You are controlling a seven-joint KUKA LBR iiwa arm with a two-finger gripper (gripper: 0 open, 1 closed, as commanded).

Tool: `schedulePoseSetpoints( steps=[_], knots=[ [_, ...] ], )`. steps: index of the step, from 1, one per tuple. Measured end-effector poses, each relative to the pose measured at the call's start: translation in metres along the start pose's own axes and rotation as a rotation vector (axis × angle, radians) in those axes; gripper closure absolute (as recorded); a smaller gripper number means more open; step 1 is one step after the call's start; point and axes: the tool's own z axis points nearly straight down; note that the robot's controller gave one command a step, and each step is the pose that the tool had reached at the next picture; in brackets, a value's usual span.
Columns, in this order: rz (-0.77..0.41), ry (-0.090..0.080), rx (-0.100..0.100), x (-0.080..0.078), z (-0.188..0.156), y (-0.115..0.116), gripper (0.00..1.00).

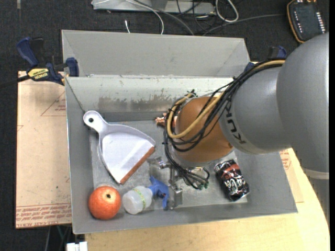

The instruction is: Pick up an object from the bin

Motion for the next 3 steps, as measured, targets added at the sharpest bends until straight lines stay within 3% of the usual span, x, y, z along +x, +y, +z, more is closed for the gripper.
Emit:
schedulePoseSetpoints(
  steps=[1, 2, 3],
  knots=[
    [-0.014, -0.003, 0.0, -0.004, -0.008, 0.006, 0.0],
    [0.401, -0.005, -0.001, -0.016, -0.04, -0.007, 0.0],
    [0.029, -0.001, -0.001, 0.008, -0.079, 0.032, 0.0]
  ],
)
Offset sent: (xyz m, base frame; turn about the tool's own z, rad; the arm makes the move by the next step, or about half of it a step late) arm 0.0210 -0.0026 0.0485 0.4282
